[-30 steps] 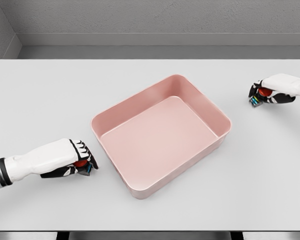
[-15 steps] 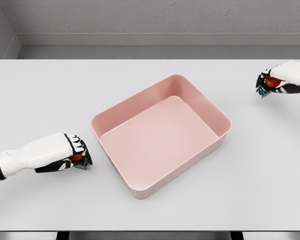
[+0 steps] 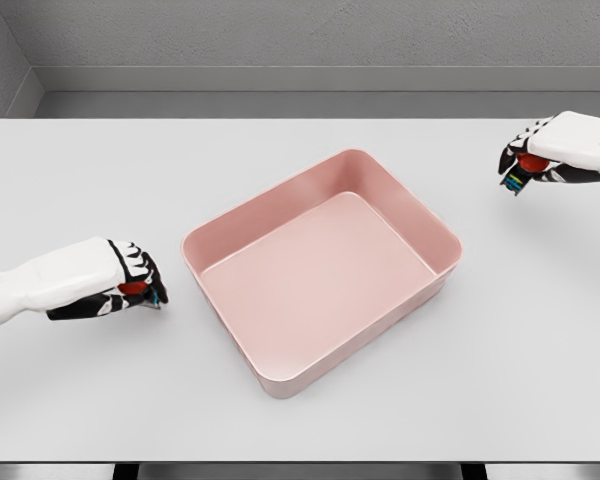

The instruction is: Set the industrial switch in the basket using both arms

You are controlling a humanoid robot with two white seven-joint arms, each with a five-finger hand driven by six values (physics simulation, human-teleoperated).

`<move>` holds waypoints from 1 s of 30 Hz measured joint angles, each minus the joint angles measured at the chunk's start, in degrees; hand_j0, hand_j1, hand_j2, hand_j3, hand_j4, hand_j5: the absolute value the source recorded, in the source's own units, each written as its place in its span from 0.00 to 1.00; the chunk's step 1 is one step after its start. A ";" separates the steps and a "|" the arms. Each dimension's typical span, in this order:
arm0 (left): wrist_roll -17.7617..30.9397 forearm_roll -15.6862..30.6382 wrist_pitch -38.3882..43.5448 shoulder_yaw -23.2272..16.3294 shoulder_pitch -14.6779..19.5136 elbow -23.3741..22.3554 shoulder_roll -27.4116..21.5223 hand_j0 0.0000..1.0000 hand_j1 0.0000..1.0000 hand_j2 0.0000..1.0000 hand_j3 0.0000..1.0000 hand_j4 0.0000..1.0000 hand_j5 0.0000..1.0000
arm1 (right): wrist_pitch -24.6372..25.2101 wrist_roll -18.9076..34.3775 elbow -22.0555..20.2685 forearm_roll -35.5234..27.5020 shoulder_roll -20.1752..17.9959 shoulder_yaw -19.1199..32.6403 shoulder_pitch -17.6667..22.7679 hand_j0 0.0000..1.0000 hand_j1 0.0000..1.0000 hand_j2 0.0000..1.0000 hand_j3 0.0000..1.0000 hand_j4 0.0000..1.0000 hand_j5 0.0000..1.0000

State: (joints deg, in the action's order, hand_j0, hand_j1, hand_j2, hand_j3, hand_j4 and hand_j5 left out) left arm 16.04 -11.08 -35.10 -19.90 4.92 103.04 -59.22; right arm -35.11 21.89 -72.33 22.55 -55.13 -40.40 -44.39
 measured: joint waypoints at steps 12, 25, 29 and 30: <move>-0.01 3.19 0.00 -0.06 4.48 -0.04 -1.95 0.52 0.52 0.52 0.52 0.52 0.52 | -0.02 0.16 -4.31 -0.30 -0.85 1.43 1.14 0.55 0.55 0.55 0.55 0.55 0.55; -0.04 4.58 0.01 -0.27 8.17 0.04 -1.81 0.52 0.52 0.52 0.52 0.52 0.52 | -0.01 0.20 -10.12 -0.34 -1.89 1.99 2.02 0.53 0.53 0.53 0.53 0.53 0.53; -0.03 4.71 0.01 -0.62 9.93 0.04 -0.96 0.52 0.52 0.52 0.52 0.52 0.52 | -0.01 0.20 -11.49 -0.30 -1.99 2.10 2.02 0.53 0.53 0.53 0.53 0.53 0.53; -0.02 4.69 0.01 -0.69 10.02 0.04 -0.69 0.52 0.52 0.52 0.52 0.52 0.52 | -0.01 0.20 -11.84 -0.26 -2.01 2.29 2.02 0.53 0.53 0.53 0.53 0.53 0.53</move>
State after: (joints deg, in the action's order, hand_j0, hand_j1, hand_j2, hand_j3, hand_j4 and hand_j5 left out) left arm 16.02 -6.39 -35.09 -20.59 14.94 103.08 -59.91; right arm -35.13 22.09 -84.18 22.29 -57.14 -38.12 -42.36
